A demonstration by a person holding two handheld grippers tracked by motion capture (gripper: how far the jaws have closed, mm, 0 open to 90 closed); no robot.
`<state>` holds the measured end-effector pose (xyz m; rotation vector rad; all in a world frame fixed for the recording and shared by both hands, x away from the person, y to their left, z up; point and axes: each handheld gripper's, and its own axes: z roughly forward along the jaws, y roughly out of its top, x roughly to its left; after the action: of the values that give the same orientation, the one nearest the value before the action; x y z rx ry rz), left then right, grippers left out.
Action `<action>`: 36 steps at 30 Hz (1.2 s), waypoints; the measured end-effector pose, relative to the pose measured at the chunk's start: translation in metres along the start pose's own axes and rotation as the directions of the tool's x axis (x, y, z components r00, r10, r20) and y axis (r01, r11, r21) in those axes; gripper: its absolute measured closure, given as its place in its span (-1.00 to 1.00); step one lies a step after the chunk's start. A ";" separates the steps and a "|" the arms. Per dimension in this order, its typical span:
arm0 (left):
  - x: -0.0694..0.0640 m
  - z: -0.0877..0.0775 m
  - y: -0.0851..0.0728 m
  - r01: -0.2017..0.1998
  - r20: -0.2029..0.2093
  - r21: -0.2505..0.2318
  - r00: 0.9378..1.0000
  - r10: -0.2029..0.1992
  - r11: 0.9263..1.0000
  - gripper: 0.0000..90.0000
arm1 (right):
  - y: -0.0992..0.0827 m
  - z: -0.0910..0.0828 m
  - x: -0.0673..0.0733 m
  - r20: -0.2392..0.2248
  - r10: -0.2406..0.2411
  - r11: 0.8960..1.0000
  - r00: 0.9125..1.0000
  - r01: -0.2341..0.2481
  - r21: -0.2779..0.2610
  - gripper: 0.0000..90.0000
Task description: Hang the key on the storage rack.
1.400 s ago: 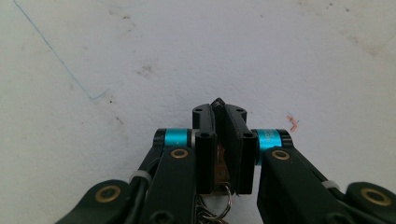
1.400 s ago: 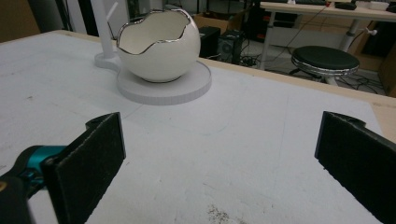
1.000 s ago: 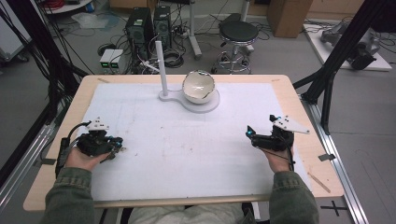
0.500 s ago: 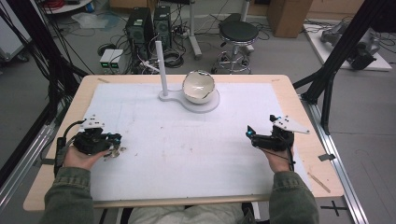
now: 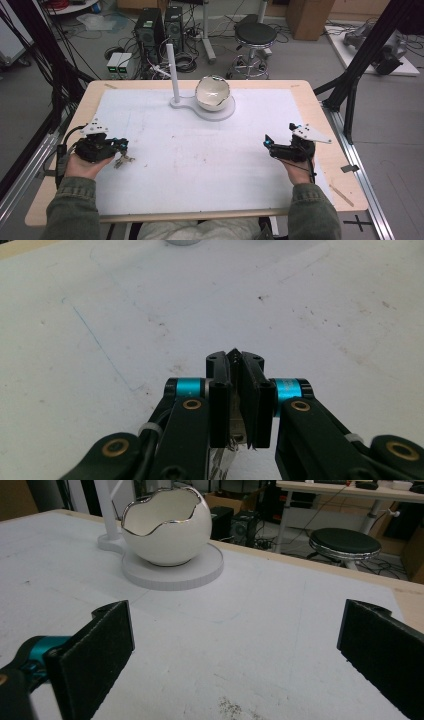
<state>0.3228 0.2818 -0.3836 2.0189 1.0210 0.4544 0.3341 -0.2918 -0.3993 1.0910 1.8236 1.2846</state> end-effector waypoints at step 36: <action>-0.006 -0.008 0.075 -0.090 0.001 -0.066 0.996 0.090 0.994 0.83 | 0.000 0.000 0.002 -0.017 0.007 1.000 1.000 -0.007 0.005 -0.99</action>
<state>0.3521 0.2553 -0.3196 2.0122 0.9034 0.5245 0.3335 -0.2900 -0.4000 1.0927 1.8379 1.2985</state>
